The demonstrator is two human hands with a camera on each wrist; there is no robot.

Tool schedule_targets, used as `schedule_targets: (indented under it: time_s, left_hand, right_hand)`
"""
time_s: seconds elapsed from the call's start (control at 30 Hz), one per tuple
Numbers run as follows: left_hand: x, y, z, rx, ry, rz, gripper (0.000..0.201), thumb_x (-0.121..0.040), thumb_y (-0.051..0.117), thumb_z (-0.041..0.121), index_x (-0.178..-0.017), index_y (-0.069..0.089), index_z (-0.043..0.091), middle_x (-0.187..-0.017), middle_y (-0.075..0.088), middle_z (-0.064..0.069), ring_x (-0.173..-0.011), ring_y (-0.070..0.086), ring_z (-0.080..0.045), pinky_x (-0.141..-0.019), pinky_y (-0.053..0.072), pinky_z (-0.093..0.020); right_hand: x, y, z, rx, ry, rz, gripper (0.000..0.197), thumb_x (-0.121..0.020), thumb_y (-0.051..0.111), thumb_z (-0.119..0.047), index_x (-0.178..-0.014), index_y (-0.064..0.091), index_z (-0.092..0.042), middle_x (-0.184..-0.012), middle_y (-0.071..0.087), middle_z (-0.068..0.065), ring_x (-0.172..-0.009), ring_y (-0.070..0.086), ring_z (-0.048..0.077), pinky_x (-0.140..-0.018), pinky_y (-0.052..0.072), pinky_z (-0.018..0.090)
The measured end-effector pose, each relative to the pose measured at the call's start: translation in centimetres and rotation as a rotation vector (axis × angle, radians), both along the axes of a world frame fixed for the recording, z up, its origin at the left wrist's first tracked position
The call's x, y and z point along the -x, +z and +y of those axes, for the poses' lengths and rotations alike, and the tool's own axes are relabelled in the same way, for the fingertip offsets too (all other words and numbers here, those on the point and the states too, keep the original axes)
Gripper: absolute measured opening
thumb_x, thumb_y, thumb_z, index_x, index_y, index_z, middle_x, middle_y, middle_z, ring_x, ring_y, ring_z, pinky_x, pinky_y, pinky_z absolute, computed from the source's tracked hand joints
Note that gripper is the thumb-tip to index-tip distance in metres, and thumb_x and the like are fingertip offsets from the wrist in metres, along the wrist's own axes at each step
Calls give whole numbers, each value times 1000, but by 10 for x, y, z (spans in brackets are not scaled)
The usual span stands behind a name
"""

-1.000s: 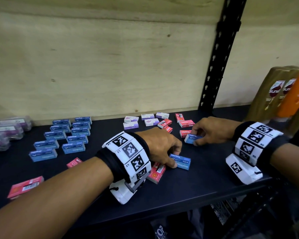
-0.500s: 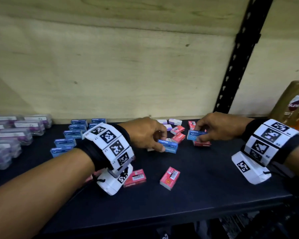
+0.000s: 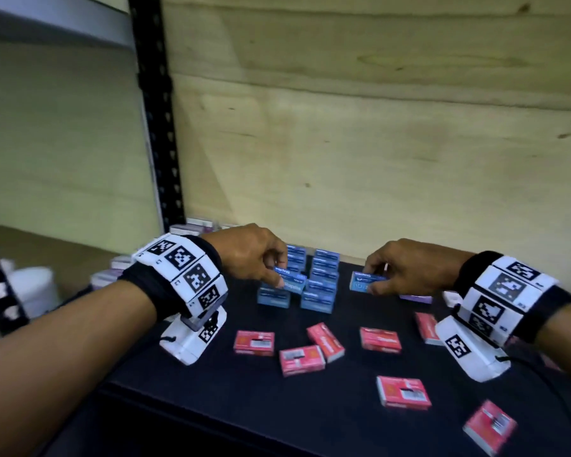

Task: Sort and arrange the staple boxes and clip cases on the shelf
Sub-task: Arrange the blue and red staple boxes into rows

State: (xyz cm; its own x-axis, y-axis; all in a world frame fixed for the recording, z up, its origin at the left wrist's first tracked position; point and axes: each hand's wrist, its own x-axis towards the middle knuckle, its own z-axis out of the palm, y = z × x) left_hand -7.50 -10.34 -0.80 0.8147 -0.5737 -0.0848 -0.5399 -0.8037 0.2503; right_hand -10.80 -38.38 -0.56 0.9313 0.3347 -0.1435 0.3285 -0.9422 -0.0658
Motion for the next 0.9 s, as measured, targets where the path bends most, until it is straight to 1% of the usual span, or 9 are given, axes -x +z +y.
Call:
schedule_targets:
  time_s: [0.1,0.13,0.23,0.33,0.47,0.57,0.67,0.73,0.9]
  left_hand:
    - [-4,-5,26,2,42,8,21,-80,75,44,-93,63,33,-86,64,16,-76,57,-1,-66,40,-19]
    - [-5,-8,32,6,51,15,22,-79,75,44,-94,65,32,-86,64,16,-77,58,-2,-67,41,-19]
    - [-8,-17,42,25,59,57,26,-79,76,45,-99,69,30,-89,66,14,-80,60,-4,-71,43,-20]
    - [-7,-23,43,25,46,87,27,-80,74,45,-102,69,30,-91,67,15,-80,61,-3,-68,42,-17]
    - [-6,-31,41,44,28,122,24,-81,74,44,-101,68,31,-91,66,15,-81,62,-4,-67,42,-17]
    - [-6,-36,40,43,30,130,26,-82,74,43,-104,69,30,-93,67,14,-81,62,-4,-68,43,-17]
    - [-6,-40,42,42,32,144,27,-81,74,42,-105,70,29,-94,68,13,-84,63,-5,-72,47,-18]
    - [-6,-40,43,50,36,150,27,-81,75,41,-104,72,28,-93,69,13,-84,64,-4,-75,49,-19]
    - [-7,-42,43,57,33,186,24,-77,80,36,-98,74,27,-88,71,12,-82,65,-4,-75,50,-19]
  right_hand:
    - [-11,-5,30,-10,60,7,19,-87,66,-38,-102,67,-25,-91,64,-15,-83,60,10,-77,48,24]
    - [-14,-6,39,-10,78,14,21,-87,66,-37,-104,66,-26,-92,62,-15,-86,61,10,-79,48,24]
    - [-18,-11,57,1,118,47,24,-87,65,-36,-108,67,-24,-103,66,-9,-94,63,14,-88,52,32]
    - [-18,-16,65,15,153,70,22,-86,66,-35,-106,69,-27,-104,67,-8,-92,63,13,-87,53,34]
    - [-15,-22,69,1,184,104,18,-87,68,-30,-105,71,-25,-100,68,-9,-88,64,9,-84,54,29]
    - [-14,-26,71,-5,182,101,22,-89,69,-30,-110,69,-23,-101,67,-10,-89,64,8,-81,51,22]
    - [-14,-28,72,-15,177,84,25,-89,70,-31,-113,69,-23,-100,68,-11,-89,65,7,-80,50,20]
    - [-13,-29,72,-22,168,85,24,-89,71,-31,-111,68,-23,-95,67,-13,-87,65,6,-78,49,18]
    - [-12,-32,73,-38,162,114,23,-86,75,-32,-106,69,-22,-83,68,-16,-80,65,2,-77,51,19]
